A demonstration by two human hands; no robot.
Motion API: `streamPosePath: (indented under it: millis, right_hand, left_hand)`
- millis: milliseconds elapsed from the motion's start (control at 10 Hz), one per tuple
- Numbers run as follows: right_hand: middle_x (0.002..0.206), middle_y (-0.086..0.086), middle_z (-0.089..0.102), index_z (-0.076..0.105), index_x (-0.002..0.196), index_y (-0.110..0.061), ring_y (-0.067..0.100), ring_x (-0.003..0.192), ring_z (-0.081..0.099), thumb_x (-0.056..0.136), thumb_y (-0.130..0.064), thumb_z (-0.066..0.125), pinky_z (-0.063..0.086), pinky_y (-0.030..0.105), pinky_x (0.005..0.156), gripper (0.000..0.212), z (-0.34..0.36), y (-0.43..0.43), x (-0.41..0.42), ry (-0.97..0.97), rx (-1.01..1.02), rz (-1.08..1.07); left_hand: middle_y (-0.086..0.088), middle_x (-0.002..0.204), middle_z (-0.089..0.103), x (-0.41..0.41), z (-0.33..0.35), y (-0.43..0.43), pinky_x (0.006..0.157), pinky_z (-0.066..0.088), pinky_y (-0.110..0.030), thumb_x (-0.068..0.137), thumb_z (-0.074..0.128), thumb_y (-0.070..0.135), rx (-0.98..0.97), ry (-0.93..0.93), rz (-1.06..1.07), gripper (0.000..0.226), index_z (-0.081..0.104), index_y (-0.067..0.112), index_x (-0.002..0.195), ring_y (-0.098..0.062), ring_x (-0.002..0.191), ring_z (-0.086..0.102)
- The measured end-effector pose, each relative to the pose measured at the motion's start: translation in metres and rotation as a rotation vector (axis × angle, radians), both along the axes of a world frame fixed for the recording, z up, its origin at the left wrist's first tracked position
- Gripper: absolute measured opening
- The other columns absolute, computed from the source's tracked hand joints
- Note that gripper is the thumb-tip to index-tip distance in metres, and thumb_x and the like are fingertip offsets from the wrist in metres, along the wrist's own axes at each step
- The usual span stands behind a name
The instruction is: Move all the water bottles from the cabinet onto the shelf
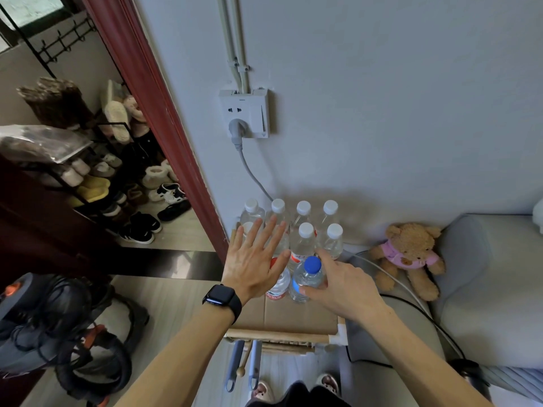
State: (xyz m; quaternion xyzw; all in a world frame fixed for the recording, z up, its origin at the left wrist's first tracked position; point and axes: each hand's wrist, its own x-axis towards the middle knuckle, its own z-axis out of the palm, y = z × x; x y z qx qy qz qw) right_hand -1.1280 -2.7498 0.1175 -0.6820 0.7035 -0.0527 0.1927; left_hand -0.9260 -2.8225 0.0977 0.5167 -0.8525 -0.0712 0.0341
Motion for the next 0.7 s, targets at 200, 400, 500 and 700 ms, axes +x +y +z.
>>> streamPosePath:
  millis: [200, 400, 500, 700]
  right_hand:
    - [0.136, -0.007, 0.048, 0.038, 0.136, -0.035, 0.020, 0.114, 0.056, 0.091, -0.060, 0.050, 0.044, 0.033, 0.081, 0.053, -0.013, 0.006, 0.002, -0.043, 0.000, -0.071]
    - [0.124, -0.011, 0.054, 0.043, 0.123, -0.036, 0.014, 0.102, 0.055, 0.089, -0.050, 0.058, 0.042, 0.028, 0.081, 0.039, -0.018, 0.006, 0.003, -0.264, 0.003, -0.124]
    - [0.127, -0.012, 0.052, 0.040, 0.125, -0.038, 0.012, 0.103, 0.055, 0.088, -0.051, 0.059, 0.043, 0.027, 0.082, 0.044, -0.018, 0.007, -0.001, -0.310, 0.030, -0.098]
    - [0.145, -0.005, 0.044, 0.031, 0.146, -0.031, 0.017, 0.129, 0.044, 0.090, -0.054, 0.055, 0.040, 0.033, 0.101, 0.065, 0.007, 0.009, -0.025, -0.157, -0.058, -0.028]
  left_hand:
    - [0.010, 0.164, -0.009, 0.002, -0.007, -0.002, 0.122, 0.004, -0.052, 0.097, 0.005, 0.060, -0.006, -0.009, -0.001, 0.065, -0.007, 0.037, 0.156, -0.018, 0.152, -0.009]
    - [0.011, 0.164, -0.009, 0.002, -0.008, -0.003, 0.122, 0.003, -0.051, 0.096, 0.005, 0.062, -0.005, -0.010, -0.003, 0.066, -0.008, 0.038, 0.156, -0.017, 0.152, -0.010]
    - [0.011, 0.164, -0.007, 0.001, -0.006, -0.003, 0.122, 0.004, -0.052, 0.097, 0.006, 0.063, -0.020, -0.019, 0.010, 0.066, -0.006, 0.038, 0.156, -0.017, 0.152, -0.007]
    - [0.012, 0.165, -0.007, -0.004, 0.001, 0.003, 0.122, 0.002, -0.049, 0.095, 0.003, 0.061, -0.021, -0.052, 0.000, 0.066, -0.007, 0.037, 0.156, -0.016, 0.152, -0.005]
